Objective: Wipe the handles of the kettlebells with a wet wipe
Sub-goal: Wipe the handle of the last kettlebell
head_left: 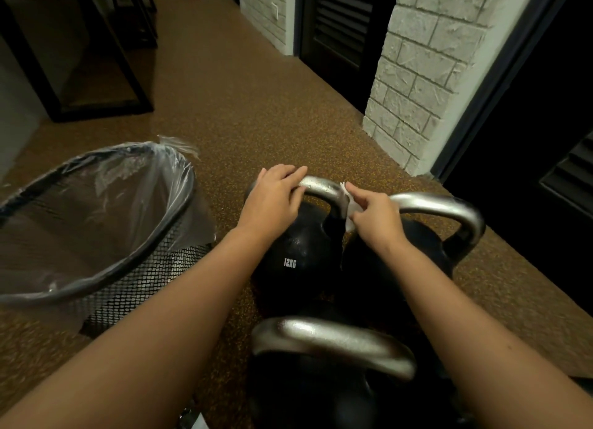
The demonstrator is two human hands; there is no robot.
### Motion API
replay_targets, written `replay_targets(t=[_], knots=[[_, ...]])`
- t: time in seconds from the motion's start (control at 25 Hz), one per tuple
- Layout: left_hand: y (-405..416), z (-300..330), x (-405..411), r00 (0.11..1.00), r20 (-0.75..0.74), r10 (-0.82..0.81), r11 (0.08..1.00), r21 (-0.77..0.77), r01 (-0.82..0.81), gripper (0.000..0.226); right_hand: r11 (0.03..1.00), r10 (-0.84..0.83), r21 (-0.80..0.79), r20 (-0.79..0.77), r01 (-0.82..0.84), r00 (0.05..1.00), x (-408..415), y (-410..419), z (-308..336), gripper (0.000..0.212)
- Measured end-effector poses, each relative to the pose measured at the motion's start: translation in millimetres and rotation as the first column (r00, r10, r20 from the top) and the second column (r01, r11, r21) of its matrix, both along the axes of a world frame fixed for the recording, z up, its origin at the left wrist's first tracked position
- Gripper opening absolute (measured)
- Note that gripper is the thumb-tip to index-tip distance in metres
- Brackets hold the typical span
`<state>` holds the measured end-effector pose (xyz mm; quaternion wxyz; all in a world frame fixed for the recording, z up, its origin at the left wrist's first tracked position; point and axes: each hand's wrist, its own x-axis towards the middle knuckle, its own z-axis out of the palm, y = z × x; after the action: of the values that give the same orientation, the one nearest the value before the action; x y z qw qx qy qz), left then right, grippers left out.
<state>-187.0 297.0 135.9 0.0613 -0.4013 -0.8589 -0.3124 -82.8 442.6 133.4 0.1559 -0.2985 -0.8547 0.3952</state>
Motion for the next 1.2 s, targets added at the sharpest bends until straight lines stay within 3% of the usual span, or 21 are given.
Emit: replay_targets(t=[0.16, 0.36, 0.68, 0.92, 1.08, 1.2], knots=[[2.1, -0.4, -0.1, 1.000, 0.013, 0.018, 1.000, 0.010, -0.018, 0.042, 0.995, 0.003, 0.100, -0.076, 0.005, 0.997, 8.9, -11.0, -0.5, 0.046], [-1.4, -0.6, -1.2, 0.998, 0.064, -0.007, 0.999, 0.045, 0.004, 0.042, 0.997, -0.019, 0.080, 0.014, 0.017, 1.000, 0.5, -6.2, 11.6, 0.043], [0.1, -4.6, -4.3, 0.998, 0.054, -0.009, 0.999, 0.041, 0.006, 0.044, 0.976, -0.002, 0.220, -0.011, 0.004, 1.000, -1.5, -14.4, 13.0, 0.042], [2.6, -8.3, -5.4, 0.999, 0.037, 0.012, 0.998, 0.054, -0.014, 0.043, 0.922, 0.196, 0.356, -0.087, -0.153, 0.977, 19.6, -25.7, -7.3, 0.063], [1.8, -8.0, -5.5, 0.999, 0.045, 0.003, 0.998, 0.056, -0.006, 0.042, 0.960, 0.108, 0.263, -0.042, -0.093, 0.993, 25.0, -20.8, -9.6, 0.052], [2.4, -7.7, -4.2, 0.999, 0.033, 0.019, 0.999, 0.046, -0.021, 0.042, 0.911, 0.121, 0.400, -0.031, -0.099, 0.992, 14.0, -29.1, -8.1, 0.061]])
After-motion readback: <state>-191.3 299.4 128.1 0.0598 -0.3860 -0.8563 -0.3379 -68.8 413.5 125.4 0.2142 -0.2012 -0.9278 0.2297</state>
